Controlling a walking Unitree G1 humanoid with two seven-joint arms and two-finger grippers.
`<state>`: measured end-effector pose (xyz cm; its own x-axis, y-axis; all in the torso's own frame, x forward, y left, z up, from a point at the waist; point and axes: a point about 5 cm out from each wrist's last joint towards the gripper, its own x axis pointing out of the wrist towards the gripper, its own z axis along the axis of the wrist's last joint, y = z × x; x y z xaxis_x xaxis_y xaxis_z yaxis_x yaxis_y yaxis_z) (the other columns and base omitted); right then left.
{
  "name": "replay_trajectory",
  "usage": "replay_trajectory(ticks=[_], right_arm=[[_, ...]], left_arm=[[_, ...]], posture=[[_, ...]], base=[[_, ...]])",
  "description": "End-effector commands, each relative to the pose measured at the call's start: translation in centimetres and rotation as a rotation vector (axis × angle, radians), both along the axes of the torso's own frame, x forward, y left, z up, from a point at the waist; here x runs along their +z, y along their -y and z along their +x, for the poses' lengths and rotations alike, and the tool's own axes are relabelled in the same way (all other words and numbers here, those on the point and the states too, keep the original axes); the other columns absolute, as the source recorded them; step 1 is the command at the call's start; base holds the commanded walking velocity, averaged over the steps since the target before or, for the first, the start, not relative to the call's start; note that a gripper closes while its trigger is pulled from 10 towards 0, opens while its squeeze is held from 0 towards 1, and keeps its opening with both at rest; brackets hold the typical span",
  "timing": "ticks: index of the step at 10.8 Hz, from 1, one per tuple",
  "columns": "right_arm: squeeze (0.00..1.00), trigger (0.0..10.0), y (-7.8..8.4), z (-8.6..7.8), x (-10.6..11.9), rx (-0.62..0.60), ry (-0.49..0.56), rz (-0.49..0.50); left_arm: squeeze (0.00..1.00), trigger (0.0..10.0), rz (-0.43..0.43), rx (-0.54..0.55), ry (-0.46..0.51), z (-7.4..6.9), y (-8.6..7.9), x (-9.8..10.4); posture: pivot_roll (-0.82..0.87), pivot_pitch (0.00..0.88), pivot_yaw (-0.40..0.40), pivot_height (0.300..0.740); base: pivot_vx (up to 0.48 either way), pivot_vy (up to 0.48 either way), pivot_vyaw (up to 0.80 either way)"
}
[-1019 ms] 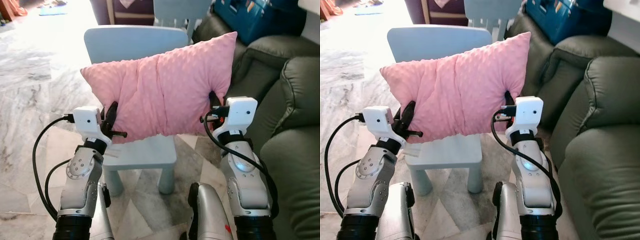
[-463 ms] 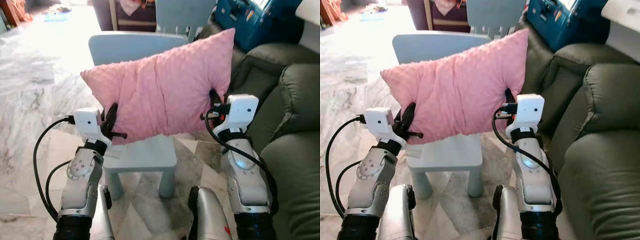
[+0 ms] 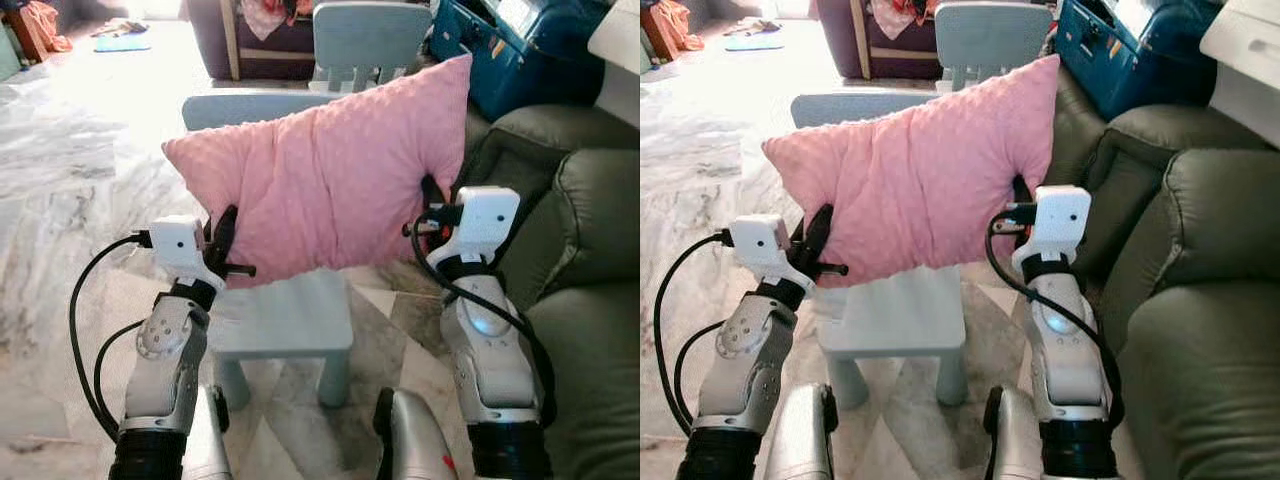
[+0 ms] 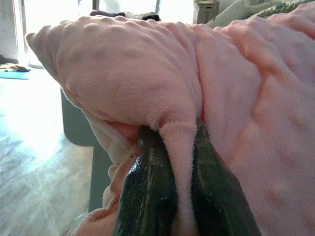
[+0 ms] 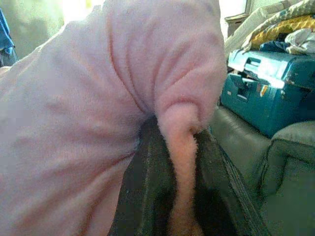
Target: Move the pillow to the sofa
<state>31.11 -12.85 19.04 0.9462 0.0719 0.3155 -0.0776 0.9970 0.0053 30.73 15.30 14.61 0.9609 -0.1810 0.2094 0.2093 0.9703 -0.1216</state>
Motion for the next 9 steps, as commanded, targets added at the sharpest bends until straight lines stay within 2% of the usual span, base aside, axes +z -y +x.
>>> replay_trajectory(ticks=[1,9], right_arm=[[0.00,0.0,0.08,0.14,0.92,-0.011,0.043,0.014],[0.00,0.0,0.18,0.16,0.78,-0.027,0.033,0.025]], left_arm=[[0.00,0.0,0.005,-0.024,0.026,0.28,0.52,0.64],[0.00,0.0,0.007,-0.022,0.016,0.42,0.45,0.59]], posture=[[0.02,0.009,-0.059,0.604],[0.01,0.029,-0.050,0.699]], base=[[0.000,0.000,0.00],[0.000,0.000,0.00]])
